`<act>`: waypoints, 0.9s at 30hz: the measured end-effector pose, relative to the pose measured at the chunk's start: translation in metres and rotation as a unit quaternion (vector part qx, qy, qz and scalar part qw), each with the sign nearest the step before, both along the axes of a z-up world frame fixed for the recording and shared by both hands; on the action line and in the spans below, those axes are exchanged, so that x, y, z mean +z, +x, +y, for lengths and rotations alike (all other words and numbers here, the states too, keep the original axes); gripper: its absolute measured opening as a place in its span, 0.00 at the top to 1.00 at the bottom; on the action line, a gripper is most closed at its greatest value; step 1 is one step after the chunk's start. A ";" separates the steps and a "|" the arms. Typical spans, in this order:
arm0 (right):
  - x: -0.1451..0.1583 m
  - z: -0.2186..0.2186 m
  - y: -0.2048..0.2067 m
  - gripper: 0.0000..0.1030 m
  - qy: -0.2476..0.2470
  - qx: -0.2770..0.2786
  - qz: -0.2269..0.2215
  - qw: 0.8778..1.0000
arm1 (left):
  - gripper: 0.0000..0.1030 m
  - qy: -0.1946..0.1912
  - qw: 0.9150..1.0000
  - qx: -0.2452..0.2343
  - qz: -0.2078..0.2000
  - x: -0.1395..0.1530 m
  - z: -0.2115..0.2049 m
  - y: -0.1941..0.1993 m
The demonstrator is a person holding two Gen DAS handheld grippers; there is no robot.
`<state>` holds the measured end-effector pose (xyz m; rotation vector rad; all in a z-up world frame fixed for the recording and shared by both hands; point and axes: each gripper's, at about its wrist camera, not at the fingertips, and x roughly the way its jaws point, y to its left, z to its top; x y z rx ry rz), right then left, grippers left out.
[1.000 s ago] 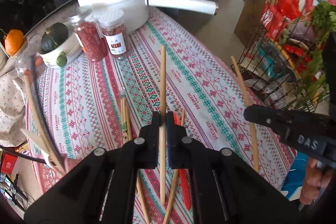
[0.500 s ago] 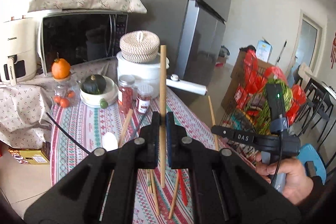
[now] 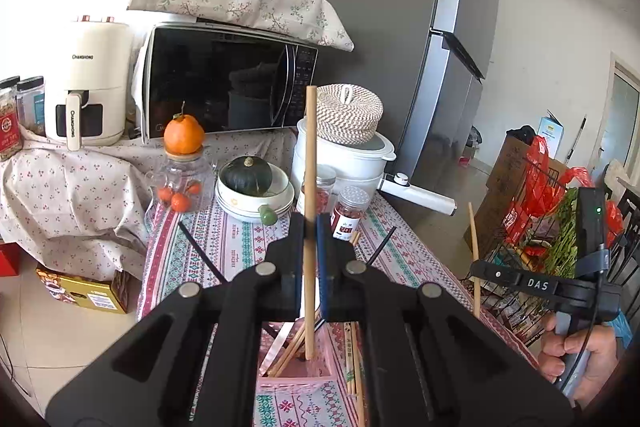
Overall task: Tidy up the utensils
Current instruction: 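Carry both chopsticks over the pink basket and open both grippers to drop them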
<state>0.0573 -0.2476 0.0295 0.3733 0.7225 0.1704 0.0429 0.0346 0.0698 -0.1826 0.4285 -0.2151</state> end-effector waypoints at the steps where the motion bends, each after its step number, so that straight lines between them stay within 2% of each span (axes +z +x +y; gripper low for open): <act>1: 0.000 0.001 -0.001 0.94 0.001 0.001 -0.004 1.000 | 0.93 0.000 1.000 0.002 0.005 -0.005 0.001 0.003; 6: 0.004 0.006 -0.003 0.94 0.002 0.001 -0.030 1.000 | 0.93 0.003 0.999 -0.011 0.043 -0.032 0.001 0.016; 10: 0.008 0.014 -0.005 0.94 0.005 0.001 -0.053 0.999 | 0.93 0.023 0.994 -0.017 0.102 -0.055 -0.001 0.030; 11: 0.009 0.017 -0.006 0.94 0.007 0.003 -0.058 0.998 | 0.87 0.023 0.993 -0.015 0.118 -0.058 0.000 0.033; 13: 0.011 0.025 -0.008 0.94 0.011 0.009 -0.068 0.998 | 0.71 0.018 0.989 -0.013 0.143 -0.062 0.005 0.035; 14: 0.012 0.030 -0.009 0.94 0.014 0.013 -0.073 0.997 | 0.58 0.015 0.989 -0.008 0.149 -0.061 0.007 0.034; 15: 0.014 0.035 -0.010 0.94 0.015 0.017 -0.079 0.997 | 0.50 0.012 0.988 -0.001 0.153 -0.060 0.010 0.032; 19: 0.024 0.062 -0.013 0.94 0.010 0.027 -0.113 0.993 | 0.37 0.017 0.983 0.017 0.184 -0.053 0.020 0.025; 21: 0.028 0.077 -0.012 0.94 0.005 0.031 -0.127 0.991 | 0.28 0.025 0.979 0.029 0.202 -0.052 0.025 0.022; 24: 0.029 0.098 -0.007 0.94 0.003 0.025 -0.148 0.989 | 0.23 0.034 0.973 0.038 0.227 -0.053 0.035 0.017; 27: 0.026 0.116 0.000 0.94 0.002 0.005 -0.175 0.985 | 0.23 0.037 0.969 0.038 0.241 -0.056 0.044 0.014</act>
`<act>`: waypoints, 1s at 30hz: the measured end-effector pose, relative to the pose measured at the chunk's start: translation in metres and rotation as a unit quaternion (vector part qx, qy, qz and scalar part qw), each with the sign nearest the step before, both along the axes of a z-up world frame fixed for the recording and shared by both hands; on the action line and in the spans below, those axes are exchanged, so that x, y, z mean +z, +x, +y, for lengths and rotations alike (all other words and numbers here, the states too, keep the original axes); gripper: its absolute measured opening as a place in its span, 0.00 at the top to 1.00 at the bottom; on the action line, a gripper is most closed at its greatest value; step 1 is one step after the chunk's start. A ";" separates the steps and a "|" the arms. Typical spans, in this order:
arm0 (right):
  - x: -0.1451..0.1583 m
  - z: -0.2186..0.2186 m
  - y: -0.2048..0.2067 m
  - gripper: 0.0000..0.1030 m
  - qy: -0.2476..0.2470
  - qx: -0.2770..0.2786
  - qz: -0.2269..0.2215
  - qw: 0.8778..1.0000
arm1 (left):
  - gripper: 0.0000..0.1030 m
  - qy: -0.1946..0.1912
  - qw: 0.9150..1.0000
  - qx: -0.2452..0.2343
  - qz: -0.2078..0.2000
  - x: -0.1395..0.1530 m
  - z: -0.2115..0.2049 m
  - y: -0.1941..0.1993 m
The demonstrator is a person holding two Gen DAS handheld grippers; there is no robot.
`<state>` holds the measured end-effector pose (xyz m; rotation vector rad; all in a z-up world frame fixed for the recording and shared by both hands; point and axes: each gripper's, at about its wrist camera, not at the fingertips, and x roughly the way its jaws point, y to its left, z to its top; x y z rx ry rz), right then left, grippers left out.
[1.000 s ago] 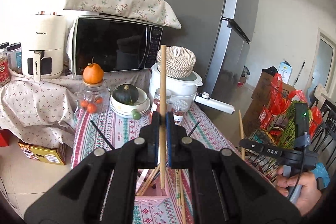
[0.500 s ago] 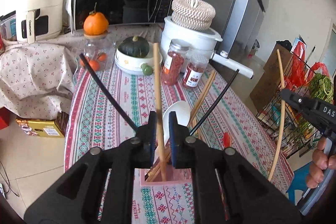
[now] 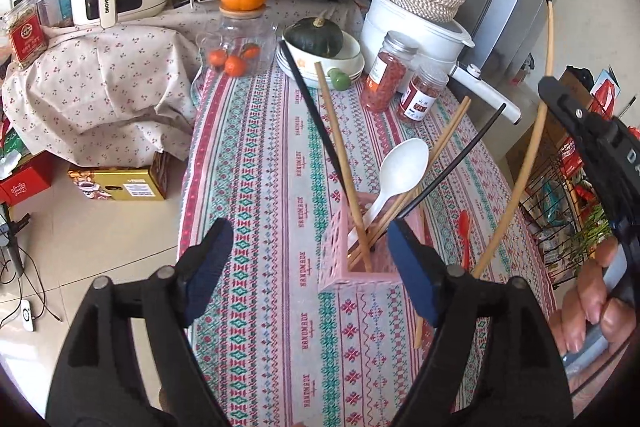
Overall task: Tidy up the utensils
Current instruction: 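Carry both chopsticks over the pink basket and open both grippers to drop them, then lower the right gripper onto a loose wooden chopstick and grasp it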
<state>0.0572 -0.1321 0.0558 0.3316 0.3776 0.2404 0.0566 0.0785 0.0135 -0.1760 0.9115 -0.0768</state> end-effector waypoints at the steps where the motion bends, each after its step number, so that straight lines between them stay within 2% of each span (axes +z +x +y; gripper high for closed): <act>1: -0.001 0.005 0.002 0.94 -0.002 -0.008 -0.010 1.000 | 0.23 0.001 1.000 0.000 0.004 -0.001 0.002 0.000; 6: -0.014 0.023 0.009 0.94 -0.016 -0.045 -0.035 0.998 | 0.23 0.018 1.000 0.006 0.009 -0.003 0.015 -0.004; 9: -0.020 0.032 0.012 0.94 -0.021 -0.058 -0.047 0.997 | 0.22 0.013 1.000 0.008 0.013 -0.004 0.022 -0.004; 13: -0.029 0.047 0.013 0.94 -0.052 -0.081 -0.071 0.993 | 0.22 0.008 1.000 0.011 0.014 -0.005 0.027 -0.006; 19: -0.051 0.056 0.015 0.93 -0.056 -0.081 -0.048 0.994 | 0.22 0.007 1.000 0.007 0.013 -0.007 0.026 -0.006; 23: -0.049 0.054 0.009 0.92 -0.054 -0.063 -0.039 0.996 | 0.22 0.007 1.000 0.005 0.009 -0.008 0.022 -0.005; 25: -0.040 0.050 0.005 0.89 -0.055 -0.050 -0.040 0.996 | 0.21 0.006 1.000 0.004 0.012 -0.010 0.020 -0.004; 27: -0.030 0.044 -0.001 0.73 -0.055 -0.039 -0.043 0.997 | 0.18 0.001 1.000 0.001 0.018 -0.012 0.017 -0.003; 30: -0.015 0.028 -0.006 0.57 -0.057 -0.026 -0.035 0.997 | 0.14 -0.005 1.000 -0.002 0.029 -0.017 0.013 -0.003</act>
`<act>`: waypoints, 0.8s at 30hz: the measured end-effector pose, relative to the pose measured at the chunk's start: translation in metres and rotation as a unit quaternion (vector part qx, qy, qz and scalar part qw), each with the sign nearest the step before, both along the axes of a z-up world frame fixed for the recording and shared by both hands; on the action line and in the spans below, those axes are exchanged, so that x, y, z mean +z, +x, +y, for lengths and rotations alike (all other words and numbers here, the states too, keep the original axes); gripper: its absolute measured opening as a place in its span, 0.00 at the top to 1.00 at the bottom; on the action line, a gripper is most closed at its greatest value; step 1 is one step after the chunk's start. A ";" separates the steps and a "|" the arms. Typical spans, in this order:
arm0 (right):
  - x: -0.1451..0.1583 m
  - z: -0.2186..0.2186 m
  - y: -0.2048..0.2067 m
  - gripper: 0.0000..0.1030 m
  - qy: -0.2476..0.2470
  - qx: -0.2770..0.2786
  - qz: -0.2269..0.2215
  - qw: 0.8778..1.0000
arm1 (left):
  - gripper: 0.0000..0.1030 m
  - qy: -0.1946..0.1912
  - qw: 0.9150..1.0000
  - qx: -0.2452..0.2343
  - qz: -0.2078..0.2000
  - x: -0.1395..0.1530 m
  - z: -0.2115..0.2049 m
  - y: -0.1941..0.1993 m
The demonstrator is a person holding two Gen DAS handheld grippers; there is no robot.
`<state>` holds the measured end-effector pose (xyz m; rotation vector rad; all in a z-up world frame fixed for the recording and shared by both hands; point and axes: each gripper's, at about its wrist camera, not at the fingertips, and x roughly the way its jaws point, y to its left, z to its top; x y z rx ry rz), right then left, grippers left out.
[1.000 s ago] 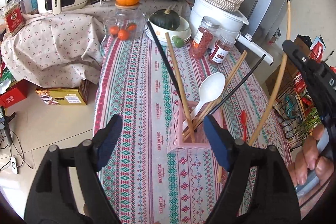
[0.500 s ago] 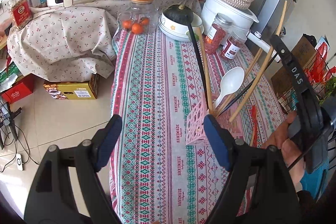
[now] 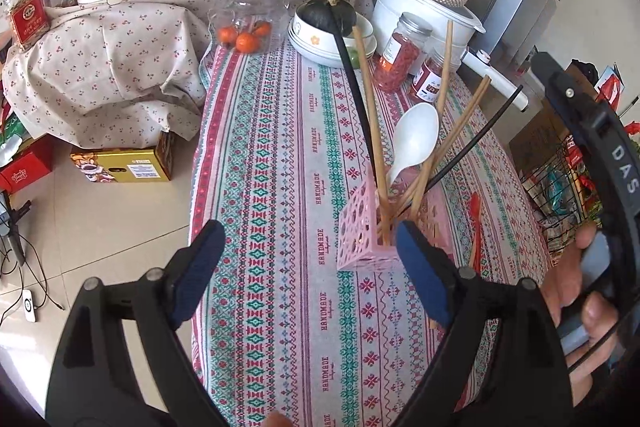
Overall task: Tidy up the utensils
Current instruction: 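Lower the right gripper onto a loose wooden chopstick and grasp it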
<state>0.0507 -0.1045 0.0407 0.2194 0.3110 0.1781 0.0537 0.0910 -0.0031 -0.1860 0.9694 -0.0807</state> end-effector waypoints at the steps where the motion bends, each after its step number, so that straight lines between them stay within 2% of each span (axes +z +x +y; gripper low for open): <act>1: 0.003 -0.006 0.000 0.55 -0.004 0.002 0.008 1.000 | 0.13 0.000 1.000 -0.002 0.002 -0.001 -0.002 -0.001; 5: 0.003 -0.033 0.010 0.48 -0.030 0.004 0.072 0.997 | 0.10 0.008 1.000 -0.009 0.004 -0.004 -0.009 -0.003; 7: -0.004 -0.050 0.016 0.47 -0.033 -0.001 0.105 0.994 | 0.05 0.011 1.000 -0.012 0.004 -0.004 -0.011 -0.004; 10: -0.024 -0.075 0.026 0.44 -0.029 -0.012 0.164 0.986 | 0.04 0.014 1.000 -0.016 0.005 -0.005 -0.014 -0.005; 13: -0.056 -0.093 0.039 0.43 -0.016 -0.018 0.228 0.973 | 0.03 0.020 1.000 -0.020 0.008 -0.009 -0.017 -0.005; 17: -0.103 -0.098 0.062 0.43 -0.015 -0.010 0.325 0.945 | 0.02 0.026 0.999 -0.022 0.015 -0.013 -0.018 -0.005; 20: -0.129 -0.089 0.079 0.43 -0.033 0.005 0.372 0.927 | 0.02 0.029 0.999 -0.022 0.019 -0.016 -0.018 -0.004; 22: -0.143 -0.082 0.089 0.45 -0.048 0.014 0.393 0.918 | 0.02 0.030 0.999 -0.023 0.019 -0.017 -0.019 -0.004; 24: -0.154 -0.075 0.098 0.63 -0.050 0.026 0.409 0.911 | 0.02 0.030 0.999 -0.026 0.020 -0.017 -0.020 -0.004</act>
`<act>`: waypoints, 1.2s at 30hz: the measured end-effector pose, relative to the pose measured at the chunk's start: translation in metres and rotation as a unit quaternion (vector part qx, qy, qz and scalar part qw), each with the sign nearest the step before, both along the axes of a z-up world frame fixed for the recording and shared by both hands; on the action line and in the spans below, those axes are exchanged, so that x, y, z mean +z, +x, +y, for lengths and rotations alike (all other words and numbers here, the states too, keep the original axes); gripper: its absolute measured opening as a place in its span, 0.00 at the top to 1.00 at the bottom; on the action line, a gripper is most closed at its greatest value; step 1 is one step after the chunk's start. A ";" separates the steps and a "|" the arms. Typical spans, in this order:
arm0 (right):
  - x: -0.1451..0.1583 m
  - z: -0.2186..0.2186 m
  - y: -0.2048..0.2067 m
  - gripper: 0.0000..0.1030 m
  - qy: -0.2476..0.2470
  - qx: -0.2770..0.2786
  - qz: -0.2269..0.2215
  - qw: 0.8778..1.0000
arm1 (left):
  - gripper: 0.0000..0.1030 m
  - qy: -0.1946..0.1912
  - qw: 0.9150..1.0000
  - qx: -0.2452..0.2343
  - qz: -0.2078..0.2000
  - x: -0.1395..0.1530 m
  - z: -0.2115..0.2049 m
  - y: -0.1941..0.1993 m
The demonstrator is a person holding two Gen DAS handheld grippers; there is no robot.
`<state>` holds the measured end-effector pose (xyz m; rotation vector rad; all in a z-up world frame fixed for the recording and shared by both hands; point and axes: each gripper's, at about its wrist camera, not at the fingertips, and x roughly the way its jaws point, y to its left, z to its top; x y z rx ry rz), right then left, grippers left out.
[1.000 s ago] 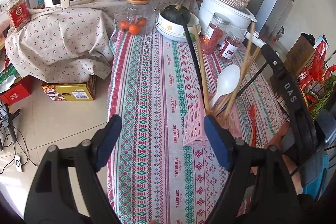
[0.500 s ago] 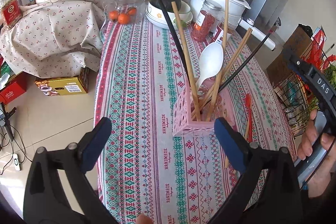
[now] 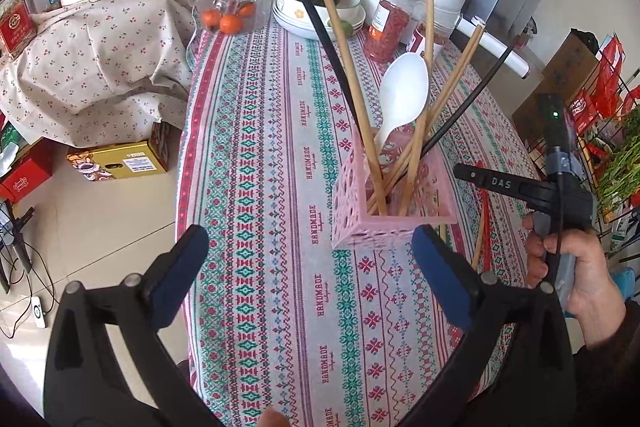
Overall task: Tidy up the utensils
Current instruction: 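Lower the right gripper onto a loose wooden chopstick and grasp it, then grasp the red plastic spoon with the left gripper while the right gripper holds its chopstick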
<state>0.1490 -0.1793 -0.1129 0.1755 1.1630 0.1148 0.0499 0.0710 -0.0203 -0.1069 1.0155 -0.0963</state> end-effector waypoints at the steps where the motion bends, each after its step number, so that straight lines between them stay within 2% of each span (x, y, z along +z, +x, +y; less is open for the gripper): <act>1: -0.005 0.003 0.004 0.66 0.000 0.003 0.009 1.000 | 0.02 0.001 1.000 -0.002 0.000 0.000 -0.001 0.000; 5: -0.018 0.010 0.013 0.76 0.004 0.009 0.031 0.999 | 0.02 0.001 1.000 -0.007 0.000 0.000 -0.003 -0.001; 11: -0.018 0.026 0.019 0.79 -0.003 0.024 0.036 0.999 | 0.02 0.001 1.000 -0.014 -0.003 0.001 -0.006 -0.006; 14: -0.017 0.032 0.019 0.80 -0.026 0.031 0.043 0.998 | 0.02 0.002 1.000 -0.017 -0.003 0.001 -0.007 -0.008; 15: -0.019 0.034 0.020 0.87 -0.039 0.033 0.051 0.997 | 0.02 0.002 1.000 -0.018 -0.003 0.001 -0.007 -0.010; 18: -0.020 0.042 0.017 0.89 -0.072 0.053 0.044 0.995 | 0.02 0.003 1.000 -0.029 -0.005 0.002 -0.012 -0.013; 19: -0.020 0.040 0.017 0.90 -0.066 0.049 0.047 0.995 | 0.02 0.005 0.999 -0.033 -0.007 0.003 -0.015 -0.015; 22: -0.017 0.027 0.014 0.94 0.001 0.039 0.059 0.998 | 0.02 0.014 0.998 -0.054 -0.014 0.007 -0.027 -0.021; 32: 0.049 -0.047 -0.033 0.94 0.093 0.017 0.014 0.995 | 0.02 0.033 0.991 -0.132 -0.015 0.004 -0.090 -0.035; 34: 0.063 -0.067 -0.044 0.94 0.101 0.010 -0.001 0.995 | 0.04 0.034 0.989 -0.142 -0.010 0.000 -0.105 -0.034; 36: 0.074 -0.084 -0.054 0.94 0.095 0.002 -0.010 0.995 | 0.13 0.030 0.988 -0.150 0.002 -0.007 -0.122 -0.032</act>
